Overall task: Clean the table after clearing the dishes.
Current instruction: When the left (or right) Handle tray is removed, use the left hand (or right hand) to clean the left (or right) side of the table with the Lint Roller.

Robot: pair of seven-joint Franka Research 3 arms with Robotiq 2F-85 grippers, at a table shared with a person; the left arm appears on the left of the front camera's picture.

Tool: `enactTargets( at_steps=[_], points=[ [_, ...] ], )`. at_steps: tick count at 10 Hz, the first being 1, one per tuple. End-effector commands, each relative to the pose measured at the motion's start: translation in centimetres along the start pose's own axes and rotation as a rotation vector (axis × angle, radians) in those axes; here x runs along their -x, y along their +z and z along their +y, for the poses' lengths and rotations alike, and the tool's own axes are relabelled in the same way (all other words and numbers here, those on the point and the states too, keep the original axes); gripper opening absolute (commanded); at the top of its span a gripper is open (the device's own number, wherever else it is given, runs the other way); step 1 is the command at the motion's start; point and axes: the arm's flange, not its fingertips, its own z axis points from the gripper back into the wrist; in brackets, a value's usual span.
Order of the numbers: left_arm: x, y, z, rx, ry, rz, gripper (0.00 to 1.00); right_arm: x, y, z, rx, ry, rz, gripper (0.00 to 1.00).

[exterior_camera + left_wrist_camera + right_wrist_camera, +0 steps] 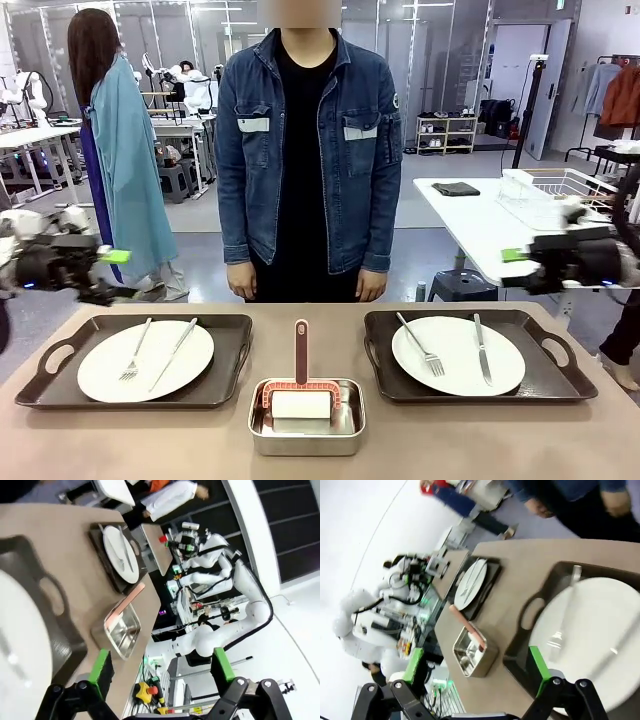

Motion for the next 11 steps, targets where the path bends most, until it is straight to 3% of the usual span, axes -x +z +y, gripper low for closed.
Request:
enactTargets(
  at_steps=[1, 3, 5, 7, 9, 10, 11],
  points=[
    [1.2, 6.0, 0.8, -0.007, 0.012, 0.028, 1.00, 2.4, 5.6, 0.0, 0.011, -0.009, -0.155, 1.00],
    [3.6, 12.4, 1.4, -0.078, 0.015, -0.098, 1.00, 5.1, 10.9, -0.7, 0.100, -0.032, -0.245, 1.00],
    [6.9, 19.0, 1.7, -0.131, 0.048, -0.263, 1.00, 8.5, 17.0, -0.4, 0.133, -0.031, -0.423, 1.00],
    [9.2, 23.3, 0.4, -0.159, 0.036, -0.357, 1.00, 10.6, 20.9, 0.3, 0.157, -0.011, -0.552, 1.00],
    [9.2, 24.4, -1.2, -0.161, -0.009, -0.420, 1.00, 9.7, 21.1, 0.7, 0.168, 0.023, -0.560, 1.00],
    [10.3, 24.4, 0.4, -0.189, 0.068, -0.367, 1.00, 8.6, 19.0, -0.2, 0.125, 0.028, -0.505, 1.00],
    [10.3, 24.4, 0.4, -0.189, 0.068, -0.367, 1.00, 10.5, 23.0, 0.6, 0.175, -0.029, -0.554, 1.00]
  ],
)
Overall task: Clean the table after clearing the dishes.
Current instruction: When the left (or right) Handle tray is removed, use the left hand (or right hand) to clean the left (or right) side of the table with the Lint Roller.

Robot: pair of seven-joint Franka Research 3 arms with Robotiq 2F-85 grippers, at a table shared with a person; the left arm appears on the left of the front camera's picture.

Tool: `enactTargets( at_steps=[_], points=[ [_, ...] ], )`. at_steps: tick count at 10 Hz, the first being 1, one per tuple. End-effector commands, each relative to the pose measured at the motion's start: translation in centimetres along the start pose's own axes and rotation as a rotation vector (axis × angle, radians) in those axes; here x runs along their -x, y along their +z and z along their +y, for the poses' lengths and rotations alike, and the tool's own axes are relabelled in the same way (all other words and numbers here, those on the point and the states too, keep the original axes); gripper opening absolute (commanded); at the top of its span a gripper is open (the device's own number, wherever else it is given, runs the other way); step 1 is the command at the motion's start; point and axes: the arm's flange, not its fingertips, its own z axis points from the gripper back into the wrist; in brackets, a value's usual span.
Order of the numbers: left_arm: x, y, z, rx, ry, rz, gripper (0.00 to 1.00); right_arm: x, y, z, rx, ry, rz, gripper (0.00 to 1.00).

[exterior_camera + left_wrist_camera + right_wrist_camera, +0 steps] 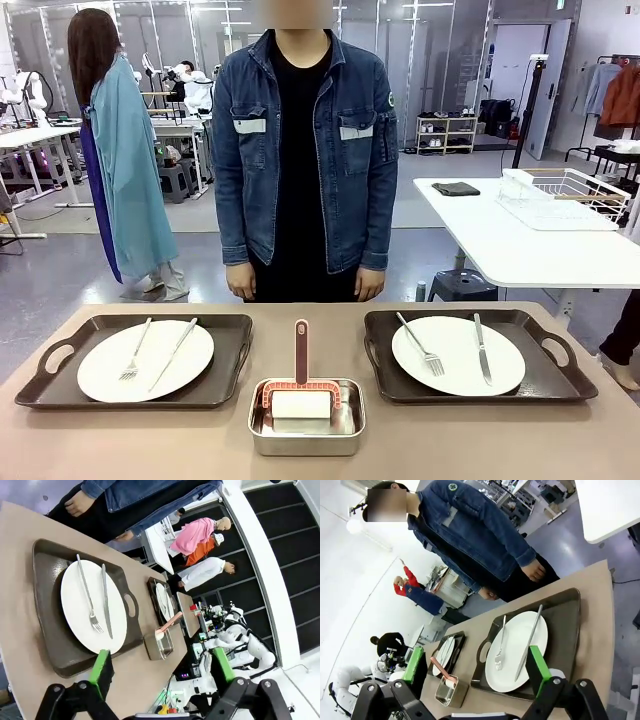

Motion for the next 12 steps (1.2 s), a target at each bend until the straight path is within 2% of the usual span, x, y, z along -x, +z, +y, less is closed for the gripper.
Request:
enactTargets(
  at_steps=[1, 12],
  points=[
    [0.35, -0.38, 0.37, -0.007, 0.011, 0.029, 1.00, 0.03, 1.82, -0.18, 0.023, -0.011, -0.022, 1.00],
    [0.35, -0.38, 0.37, -0.007, 0.011, 0.029, 1.00, 0.03, 1.82, -0.18, 0.023, -0.011, -0.022, 1.00]
  ],
)
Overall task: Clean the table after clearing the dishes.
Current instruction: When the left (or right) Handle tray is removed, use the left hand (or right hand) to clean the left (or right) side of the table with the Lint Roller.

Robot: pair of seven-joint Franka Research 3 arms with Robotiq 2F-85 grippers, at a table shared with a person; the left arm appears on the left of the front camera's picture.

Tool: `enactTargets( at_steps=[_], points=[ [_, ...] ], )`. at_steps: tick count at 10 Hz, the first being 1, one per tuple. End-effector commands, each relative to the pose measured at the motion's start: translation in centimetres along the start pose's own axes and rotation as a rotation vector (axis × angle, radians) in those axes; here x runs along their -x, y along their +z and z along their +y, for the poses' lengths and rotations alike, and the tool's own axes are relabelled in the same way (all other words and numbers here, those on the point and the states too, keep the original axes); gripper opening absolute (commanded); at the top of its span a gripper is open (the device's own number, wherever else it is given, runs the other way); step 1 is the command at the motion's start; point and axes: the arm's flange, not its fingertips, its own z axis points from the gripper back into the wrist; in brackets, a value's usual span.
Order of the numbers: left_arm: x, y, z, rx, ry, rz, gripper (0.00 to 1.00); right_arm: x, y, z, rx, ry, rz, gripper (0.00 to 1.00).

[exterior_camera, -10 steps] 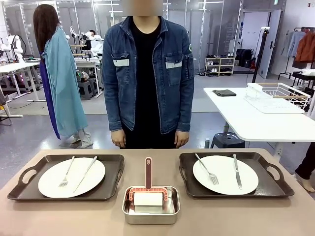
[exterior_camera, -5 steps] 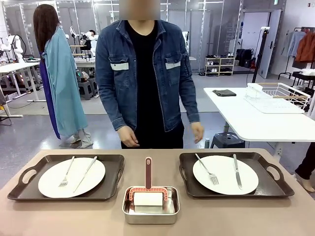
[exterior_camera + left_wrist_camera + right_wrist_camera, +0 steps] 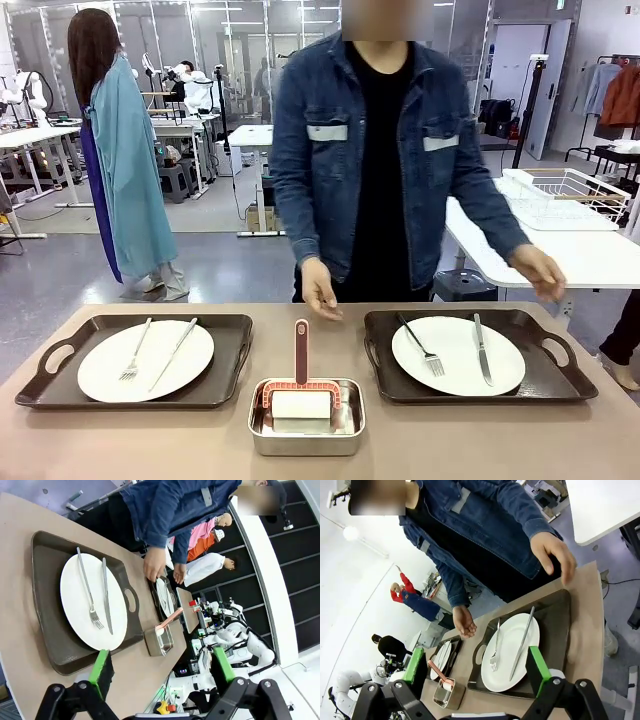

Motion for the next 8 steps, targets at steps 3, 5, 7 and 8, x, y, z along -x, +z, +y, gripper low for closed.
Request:
enactTargets(
  at_steps=[3, 5, 7, 8],
  points=[
    [0.17, 0.21, -0.17, -0.008, -0.002, 0.005, 1.00, 0.01, 0.13, 0.24, 0.001, -0.003, 0.006, 1.00],
    [0.17, 0.21, -0.17, -0.008, -0.002, 0.005, 1.00, 0.01, 0.13, 0.24, 0.001, -0.003, 0.006, 1.00],
    [0.17, 0.21, -0.17, -0.008, -0.002, 0.005, 1.00, 0.01, 0.13, 0.24, 0.001, -0.003, 0.006, 1.00],
    [0.17, 0.21, -0.17, -0.008, -0.002, 0.005, 1.00, 0.01, 0.13, 0.24, 0.001, -0.003, 0.006, 1.00]
  ],
)
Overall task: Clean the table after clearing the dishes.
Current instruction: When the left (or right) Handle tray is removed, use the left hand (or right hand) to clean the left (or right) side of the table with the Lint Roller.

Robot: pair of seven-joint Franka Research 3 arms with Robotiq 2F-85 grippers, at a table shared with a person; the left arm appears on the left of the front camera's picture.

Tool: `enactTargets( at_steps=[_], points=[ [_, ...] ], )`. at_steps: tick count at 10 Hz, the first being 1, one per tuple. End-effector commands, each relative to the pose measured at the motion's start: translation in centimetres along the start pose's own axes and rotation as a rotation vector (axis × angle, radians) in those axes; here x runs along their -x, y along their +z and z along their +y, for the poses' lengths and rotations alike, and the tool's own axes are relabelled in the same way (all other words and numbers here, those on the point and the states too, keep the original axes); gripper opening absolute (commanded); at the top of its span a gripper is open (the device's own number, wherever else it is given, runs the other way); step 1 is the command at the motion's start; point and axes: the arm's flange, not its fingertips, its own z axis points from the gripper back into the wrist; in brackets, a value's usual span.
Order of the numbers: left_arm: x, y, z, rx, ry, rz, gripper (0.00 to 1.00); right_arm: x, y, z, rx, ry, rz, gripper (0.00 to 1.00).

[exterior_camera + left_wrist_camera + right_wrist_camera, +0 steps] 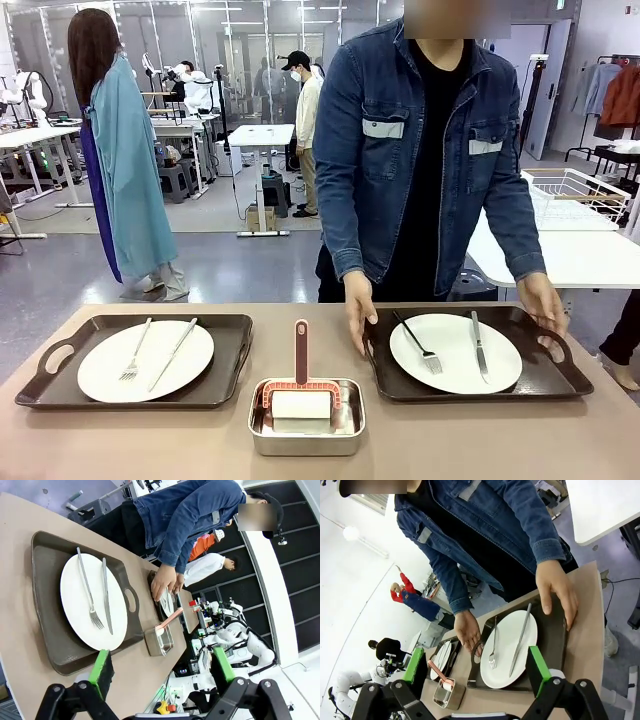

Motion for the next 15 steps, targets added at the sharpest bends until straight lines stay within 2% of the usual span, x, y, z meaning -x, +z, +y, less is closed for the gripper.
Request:
enactTargets(
  at_steps=[1, 9, 10, 12, 13, 15],
  points=[
    [0.2, 0.2, -0.2, -0.008, -0.002, 0.005, 1.00, 0.0, 0.1, 0.2, 0.001, -0.003, 0.006, 1.00],
    [0.0, 0.0, 0.0, 0.000, 0.000, 0.000, 1.00, 0.0, 0.1, 0.2, 0.001, -0.003, 0.006, 1.00],
    [0.2, -0.1, 0.4, -0.061, -0.085, 0.016, 1.00, 0.0, 0.1, 0.2, 0.001, -0.003, 0.006, 1.00],
    [0.7, -0.2, 1.0, -0.176, -0.177, 0.100, 1.00, 0.0, 0.1, 0.2, 0.001, -0.003, 0.006, 1.00],
    [0.0, 0.0, 0.5, -0.052, -0.063, 0.023, 1.00, 0.0, 0.1, 0.2, 0.001, -0.003, 0.006, 1.00],
    [0.0, 0.0, 0.5, -0.052, -0.063, 0.023, 1.00, 0.0, 0.1, 0.2, 0.001, -0.003, 0.006, 1.00]
  ],
)
